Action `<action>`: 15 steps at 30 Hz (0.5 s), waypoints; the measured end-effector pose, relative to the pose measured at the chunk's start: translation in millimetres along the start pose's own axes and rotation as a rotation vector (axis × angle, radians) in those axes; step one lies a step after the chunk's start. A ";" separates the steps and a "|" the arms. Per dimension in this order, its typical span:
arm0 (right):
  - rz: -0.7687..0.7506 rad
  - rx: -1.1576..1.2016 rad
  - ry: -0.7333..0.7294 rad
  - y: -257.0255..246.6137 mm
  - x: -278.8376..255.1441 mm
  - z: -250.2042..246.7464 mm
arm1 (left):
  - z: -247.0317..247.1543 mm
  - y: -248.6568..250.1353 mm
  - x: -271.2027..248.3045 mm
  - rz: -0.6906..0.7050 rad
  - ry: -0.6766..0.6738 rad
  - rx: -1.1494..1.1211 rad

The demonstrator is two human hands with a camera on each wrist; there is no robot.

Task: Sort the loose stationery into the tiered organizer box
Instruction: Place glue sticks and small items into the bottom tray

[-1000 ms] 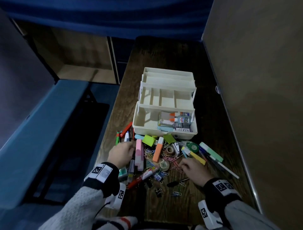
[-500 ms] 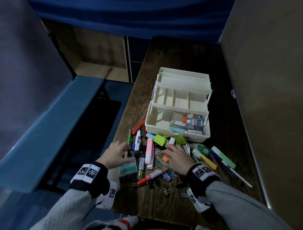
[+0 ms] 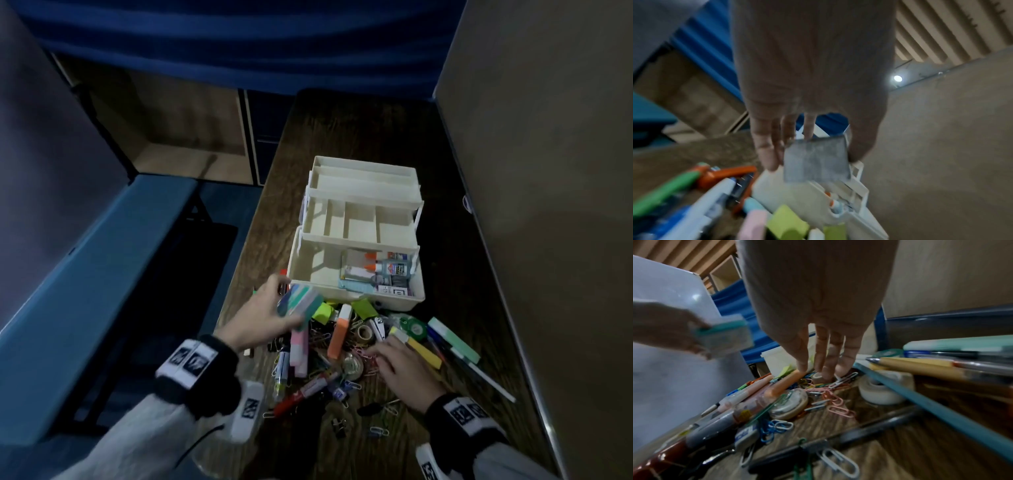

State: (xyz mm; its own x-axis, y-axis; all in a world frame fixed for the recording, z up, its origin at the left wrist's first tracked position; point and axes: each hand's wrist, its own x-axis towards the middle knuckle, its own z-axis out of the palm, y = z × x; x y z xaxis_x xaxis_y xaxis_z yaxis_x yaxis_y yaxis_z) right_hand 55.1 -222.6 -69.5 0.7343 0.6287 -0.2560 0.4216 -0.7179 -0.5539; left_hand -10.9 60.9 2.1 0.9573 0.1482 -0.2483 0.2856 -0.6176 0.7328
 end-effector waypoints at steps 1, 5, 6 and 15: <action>0.014 -0.004 -0.004 5.3 -2.9 -1.0 | 5.6 9.7 14.2 0.016 0.081 -0.027; 0.061 0.008 -0.020 16.5 -5.8 -8.8 | 34.4 38.6 74.6 0.061 0.256 0.160; 0.062 0.002 -0.020 17.7 -6.0 -11.8 | 41.5 41.2 88.2 0.058 0.252 0.253; 0.122 0.064 -0.078 24.8 -12.4 -31.0 | 80.4 49.7 156.6 -0.197 0.251 0.624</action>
State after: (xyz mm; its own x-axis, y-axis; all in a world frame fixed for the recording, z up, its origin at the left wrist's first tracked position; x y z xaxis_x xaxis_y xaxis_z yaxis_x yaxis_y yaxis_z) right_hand 73.0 -257.5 -55.5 0.7331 0.5614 -0.3839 0.2951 -0.7712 -0.5641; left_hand 149.6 -8.6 -51.3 0.8932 0.4304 -0.1300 0.4477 -0.8779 0.1701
